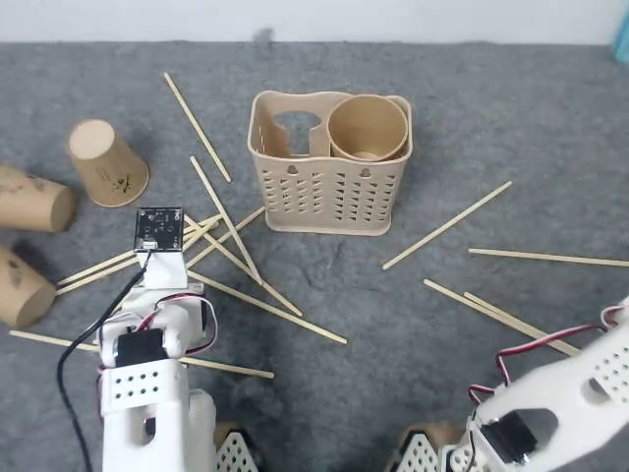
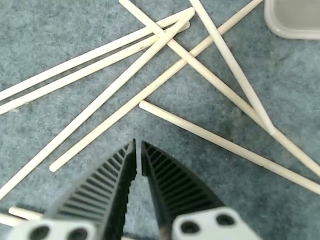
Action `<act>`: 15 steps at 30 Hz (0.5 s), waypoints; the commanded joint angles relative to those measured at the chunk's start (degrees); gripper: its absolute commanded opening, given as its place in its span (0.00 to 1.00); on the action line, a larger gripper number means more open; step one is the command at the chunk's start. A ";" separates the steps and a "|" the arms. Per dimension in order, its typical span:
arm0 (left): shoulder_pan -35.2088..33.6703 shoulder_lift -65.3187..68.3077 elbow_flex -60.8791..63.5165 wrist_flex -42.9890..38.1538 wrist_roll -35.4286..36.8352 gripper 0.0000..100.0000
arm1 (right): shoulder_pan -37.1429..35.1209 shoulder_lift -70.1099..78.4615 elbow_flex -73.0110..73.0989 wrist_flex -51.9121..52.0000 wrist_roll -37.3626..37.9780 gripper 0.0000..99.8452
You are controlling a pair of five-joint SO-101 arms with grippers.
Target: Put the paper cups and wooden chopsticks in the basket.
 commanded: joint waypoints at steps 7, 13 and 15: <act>-0.18 -1.14 -0.13 -1.32 -0.44 0.01 | -1.54 0.22 -3.87 0.04 10.99 0.11; -0.18 -1.14 -0.13 -1.23 -0.44 0.01 | -1.36 6.11 -8.53 -0.75 14.24 0.11; -0.18 -1.14 -0.13 -1.23 -0.44 0.01 | -1.36 8.04 -10.20 -0.84 14.68 0.11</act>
